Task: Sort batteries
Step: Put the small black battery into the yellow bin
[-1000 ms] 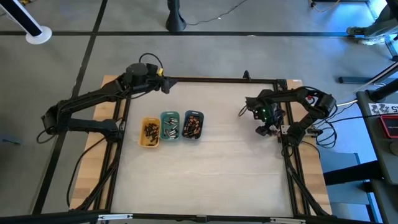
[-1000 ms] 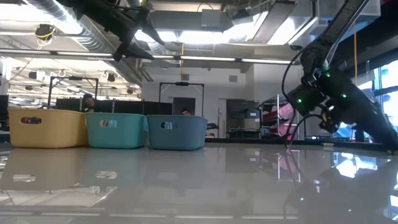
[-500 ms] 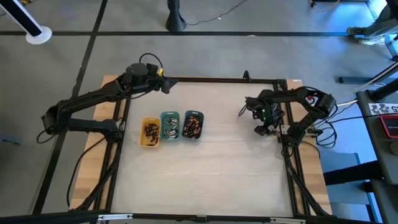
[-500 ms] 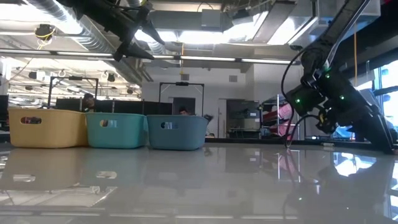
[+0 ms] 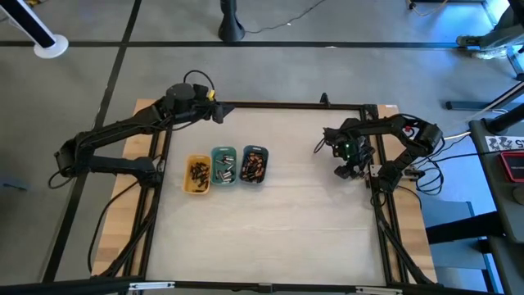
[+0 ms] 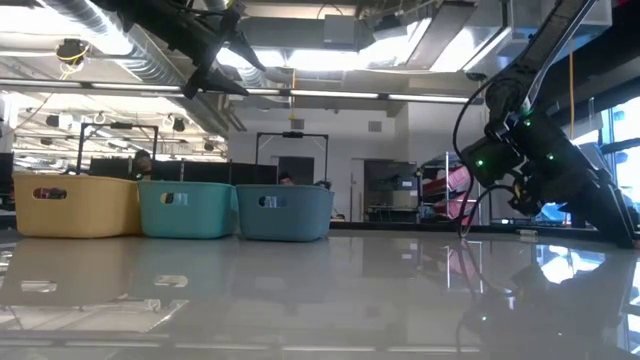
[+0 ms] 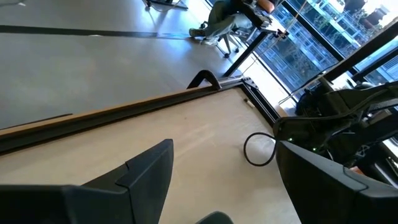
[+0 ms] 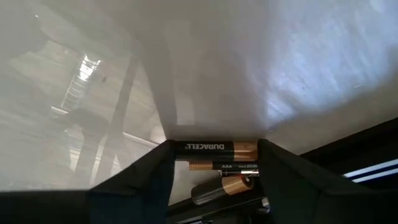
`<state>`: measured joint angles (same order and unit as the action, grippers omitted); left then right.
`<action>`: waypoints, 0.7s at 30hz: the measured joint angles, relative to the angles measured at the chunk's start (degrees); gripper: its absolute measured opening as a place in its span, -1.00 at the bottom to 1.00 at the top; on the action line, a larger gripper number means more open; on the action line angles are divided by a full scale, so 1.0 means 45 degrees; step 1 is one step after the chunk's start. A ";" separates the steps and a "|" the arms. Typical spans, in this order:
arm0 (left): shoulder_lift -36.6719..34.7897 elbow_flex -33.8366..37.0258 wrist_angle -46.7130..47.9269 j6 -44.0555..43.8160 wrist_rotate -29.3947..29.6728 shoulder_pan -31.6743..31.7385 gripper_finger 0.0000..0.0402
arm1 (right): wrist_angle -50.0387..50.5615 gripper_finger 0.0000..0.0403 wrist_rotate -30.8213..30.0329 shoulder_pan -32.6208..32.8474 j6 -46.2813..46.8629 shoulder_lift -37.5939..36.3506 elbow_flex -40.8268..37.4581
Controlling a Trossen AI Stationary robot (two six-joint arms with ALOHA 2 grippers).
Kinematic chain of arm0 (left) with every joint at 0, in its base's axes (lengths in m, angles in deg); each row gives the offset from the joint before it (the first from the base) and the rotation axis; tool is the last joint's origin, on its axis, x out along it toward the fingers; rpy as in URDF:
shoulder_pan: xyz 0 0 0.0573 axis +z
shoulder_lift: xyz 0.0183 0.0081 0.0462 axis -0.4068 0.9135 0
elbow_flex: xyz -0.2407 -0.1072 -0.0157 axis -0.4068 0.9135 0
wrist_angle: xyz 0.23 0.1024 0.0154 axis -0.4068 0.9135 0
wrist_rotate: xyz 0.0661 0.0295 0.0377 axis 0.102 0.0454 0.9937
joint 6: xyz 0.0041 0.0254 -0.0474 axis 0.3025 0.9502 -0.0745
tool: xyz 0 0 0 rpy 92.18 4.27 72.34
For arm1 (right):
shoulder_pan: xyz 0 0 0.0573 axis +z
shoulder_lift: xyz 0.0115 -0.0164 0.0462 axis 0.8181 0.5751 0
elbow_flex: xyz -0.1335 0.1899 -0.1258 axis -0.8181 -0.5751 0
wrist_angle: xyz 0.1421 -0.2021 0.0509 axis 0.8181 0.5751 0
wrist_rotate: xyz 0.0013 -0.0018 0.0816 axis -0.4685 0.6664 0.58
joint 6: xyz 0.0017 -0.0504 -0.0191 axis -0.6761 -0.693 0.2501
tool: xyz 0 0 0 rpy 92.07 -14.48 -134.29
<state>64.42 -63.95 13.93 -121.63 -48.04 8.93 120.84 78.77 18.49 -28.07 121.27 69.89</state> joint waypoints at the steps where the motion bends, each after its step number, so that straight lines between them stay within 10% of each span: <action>1: 0.0000 0.0000 0.0000 -0.0003 0.0000 0.0000 0.35 | -0.0014 0.03 -0.0005 0.0000 0.0041 -0.0002 0.0002; 15: 0.0000 0.0000 0.0000 0.0172 0.0005 0.0000 0.35 | -0.0017 -0.02 -0.0395 0.0015 -0.0022 -0.0684 0.1410; 21: 0.0000 0.0000 0.0172 0.0672 0.0002 0.0002 0.35 | -0.0194 -0.05 0.1692 0.0015 -0.0017 -0.1301 0.3699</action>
<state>64.42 -63.95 14.71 -118.61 -48.03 8.93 119.97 86.39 18.56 -28.14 115.42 86.54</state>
